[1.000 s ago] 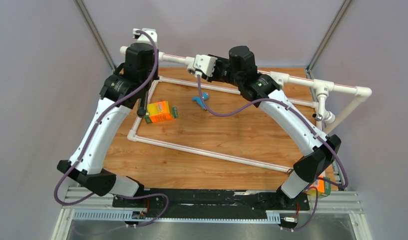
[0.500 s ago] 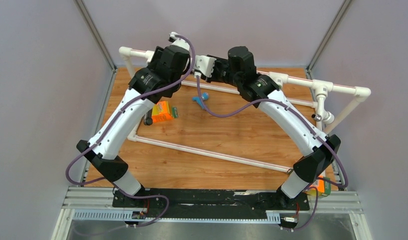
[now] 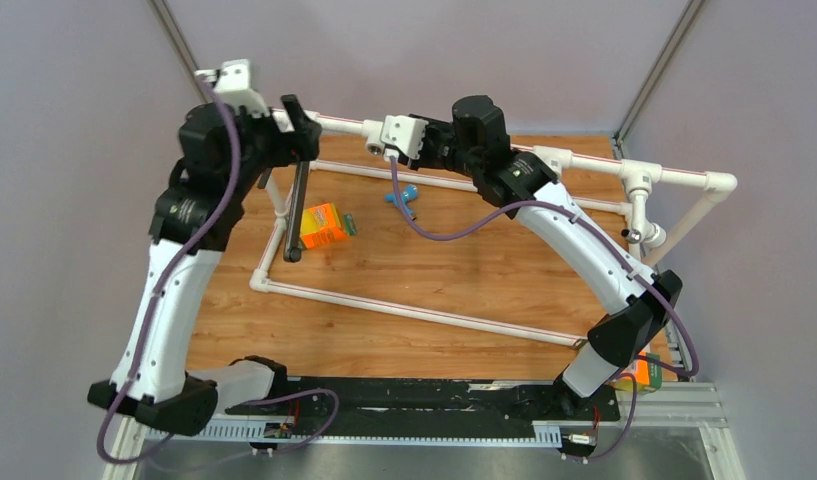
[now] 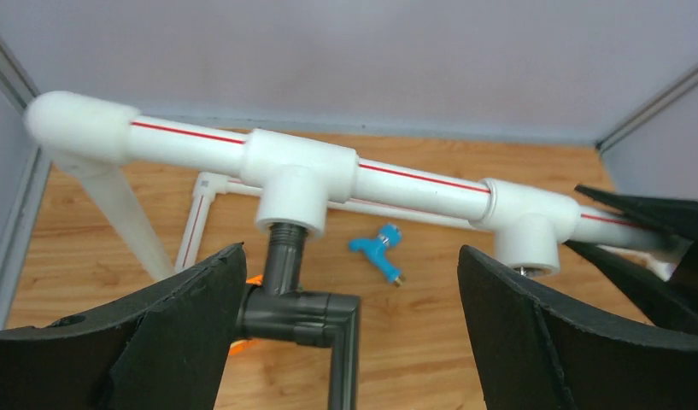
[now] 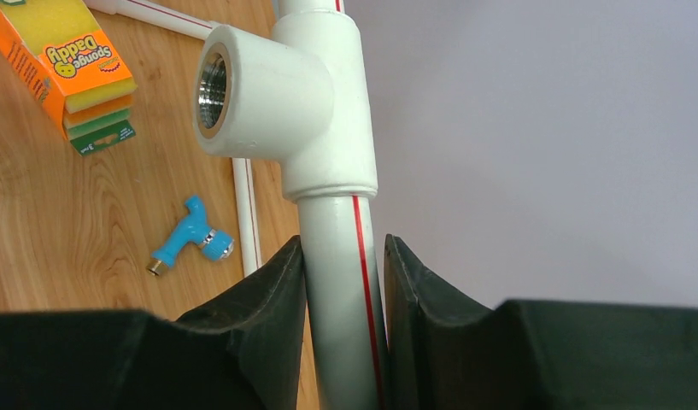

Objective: Install the water faucets

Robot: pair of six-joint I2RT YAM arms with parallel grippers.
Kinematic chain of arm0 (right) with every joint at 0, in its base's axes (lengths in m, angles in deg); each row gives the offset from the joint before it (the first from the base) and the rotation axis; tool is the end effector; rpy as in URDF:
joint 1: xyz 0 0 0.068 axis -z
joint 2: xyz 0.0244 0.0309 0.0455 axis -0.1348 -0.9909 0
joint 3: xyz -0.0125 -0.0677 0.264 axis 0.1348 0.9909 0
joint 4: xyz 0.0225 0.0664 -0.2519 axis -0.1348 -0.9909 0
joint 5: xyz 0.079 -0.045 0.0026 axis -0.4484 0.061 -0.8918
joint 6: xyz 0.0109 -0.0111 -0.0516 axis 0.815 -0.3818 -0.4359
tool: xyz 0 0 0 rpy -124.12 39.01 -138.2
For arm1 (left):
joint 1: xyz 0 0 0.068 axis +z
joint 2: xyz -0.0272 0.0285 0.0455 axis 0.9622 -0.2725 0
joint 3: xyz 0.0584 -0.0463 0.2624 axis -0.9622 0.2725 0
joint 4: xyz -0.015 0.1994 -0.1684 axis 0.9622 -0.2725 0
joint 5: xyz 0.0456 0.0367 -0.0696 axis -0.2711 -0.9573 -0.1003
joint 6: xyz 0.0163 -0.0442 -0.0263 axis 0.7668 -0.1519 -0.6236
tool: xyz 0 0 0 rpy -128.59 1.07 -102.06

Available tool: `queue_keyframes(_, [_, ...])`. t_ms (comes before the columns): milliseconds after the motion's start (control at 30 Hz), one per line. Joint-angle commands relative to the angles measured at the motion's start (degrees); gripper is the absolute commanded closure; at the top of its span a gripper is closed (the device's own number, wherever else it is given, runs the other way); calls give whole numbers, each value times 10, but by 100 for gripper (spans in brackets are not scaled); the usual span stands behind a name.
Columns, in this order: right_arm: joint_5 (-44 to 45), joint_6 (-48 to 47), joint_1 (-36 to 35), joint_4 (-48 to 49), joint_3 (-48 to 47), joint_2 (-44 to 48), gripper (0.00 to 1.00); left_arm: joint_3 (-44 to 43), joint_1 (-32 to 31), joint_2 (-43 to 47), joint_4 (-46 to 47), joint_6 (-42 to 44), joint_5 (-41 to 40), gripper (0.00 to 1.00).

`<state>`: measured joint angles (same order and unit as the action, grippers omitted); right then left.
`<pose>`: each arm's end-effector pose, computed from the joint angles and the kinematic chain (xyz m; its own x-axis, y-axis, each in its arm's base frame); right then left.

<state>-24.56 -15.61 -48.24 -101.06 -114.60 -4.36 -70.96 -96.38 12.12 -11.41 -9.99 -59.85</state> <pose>0.2797 0.2462 0.4434 0.4686 -0.6436 -0.6051 -0.6351 0.2307 -0.7372 0.2181 -0.0831 0.5064 -0.2592 -0.1884 -0.9473 0.1726 0.9560 -0.2373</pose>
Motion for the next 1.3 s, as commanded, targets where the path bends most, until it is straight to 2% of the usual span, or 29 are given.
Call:
queue_keyframes(0, [-30,70,-20,-52,15,-11,100,68,109,76,112,-130,186,1])
queue_keyframes(33, [-30,70,-20,-51,15,-10,100,81,130,89,128,-161,208,1])
queue_keyframes(100, [-30,70,-20,-50,16,-11,100,118,218,106,160,-206,268,1])
queue_keyframes(167, [-30,70,-20,-52,16,-11,100,154,280,118,194,-241,318,1])
queue_keyframes(300, [-30,68,-20,-50,18,-10,100,220,369,123,238,-292,393,1])
queue_keyframes(433, [-30,67,-20,-51,17,-13,100,284,413,108,334,-358,497,1])
queue_keyframes(533, [-32,68,-20,-50,16,-17,100,324,414,96,416,-416,551,1])
queue_keyframes(667, [-35,68,-20,-51,16,-21,100,359,414,103,450,-430,564,1])
queue_keyframes(833, [-38,69,-20,-50,15,-25,100,437,414,111,584,-531,597,3])
queue_keyframes(1033, [-38,70,-20,-51,15,-25,100,483,409,116,678,-610,591,17])
queue_keyframes(1167, [-38,70,-20,-50,16,-26,100,478,392,119,689,-620,579,27])
queue_keyframes(1233, [-39,70,-20,-50,16,-27,100,470,379,124,688,-618,567,39])
queue_keyframes(1267, [-40,70,-20,-50,16,-26,100,467,376,125,686,-617,565,50])
